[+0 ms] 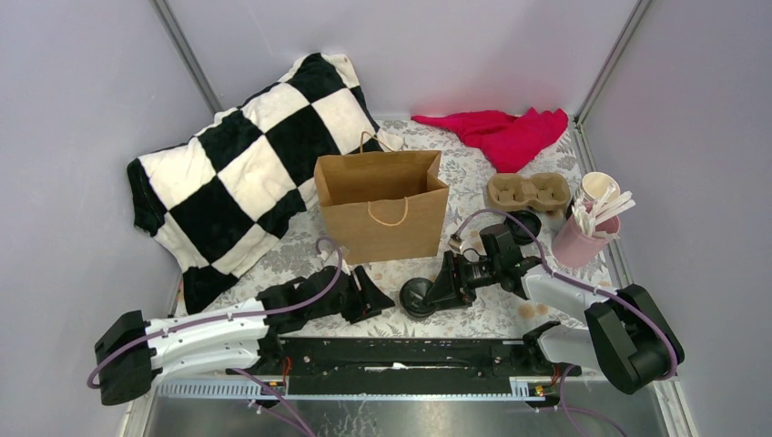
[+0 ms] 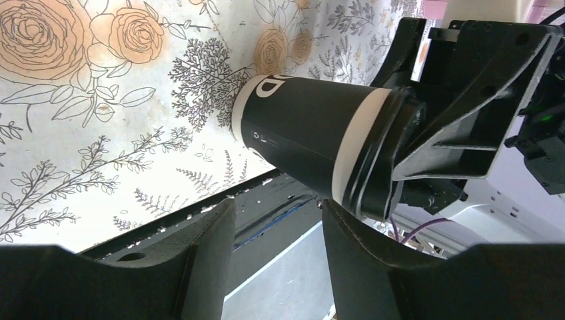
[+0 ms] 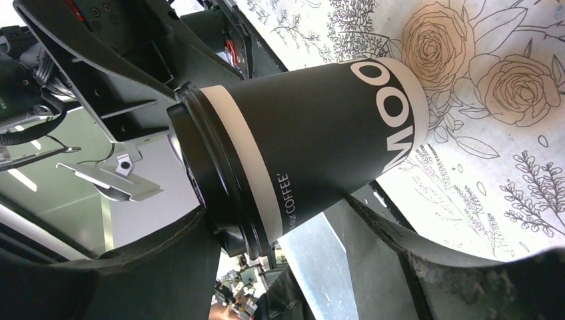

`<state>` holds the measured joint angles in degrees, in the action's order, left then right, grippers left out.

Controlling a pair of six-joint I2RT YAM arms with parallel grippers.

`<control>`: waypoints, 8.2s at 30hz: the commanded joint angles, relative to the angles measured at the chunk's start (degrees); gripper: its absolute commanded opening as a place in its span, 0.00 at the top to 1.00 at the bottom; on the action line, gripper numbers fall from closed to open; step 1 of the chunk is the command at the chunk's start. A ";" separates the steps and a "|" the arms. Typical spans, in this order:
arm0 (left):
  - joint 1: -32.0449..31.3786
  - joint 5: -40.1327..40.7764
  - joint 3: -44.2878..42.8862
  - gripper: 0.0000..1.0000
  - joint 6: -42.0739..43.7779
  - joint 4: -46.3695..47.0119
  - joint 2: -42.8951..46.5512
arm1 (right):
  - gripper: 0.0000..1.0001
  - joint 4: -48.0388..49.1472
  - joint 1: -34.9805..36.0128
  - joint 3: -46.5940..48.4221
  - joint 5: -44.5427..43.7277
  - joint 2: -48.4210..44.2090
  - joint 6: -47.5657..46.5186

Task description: Pack the takeout coffee

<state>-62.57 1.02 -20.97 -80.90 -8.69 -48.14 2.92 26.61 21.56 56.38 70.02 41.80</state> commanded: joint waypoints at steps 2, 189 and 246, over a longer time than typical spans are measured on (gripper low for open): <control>-0.19 -0.75 0.33 0.44 -1.61 7.14 -1.84 | 0.31 -4.79 0.06 0.31 -7.40 1.05 -3.95; -3.09 13.81 -28.27 0.09 8.92 -36.09 14.13 | 0.00 -47.25 38.34 46.15 -64.49 10.71 -20.45; -3.09 24.14 -54.45 0.11 12.82 -49.49 8.15 | 0.16 -64.43 40.18 48.72 -74.28 -8.38 -11.66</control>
<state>-65.47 18.44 -62.67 -71.61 -54.59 -35.40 -55.16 66.35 65.21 -14.06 65.60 27.40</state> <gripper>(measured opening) 0.892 0.843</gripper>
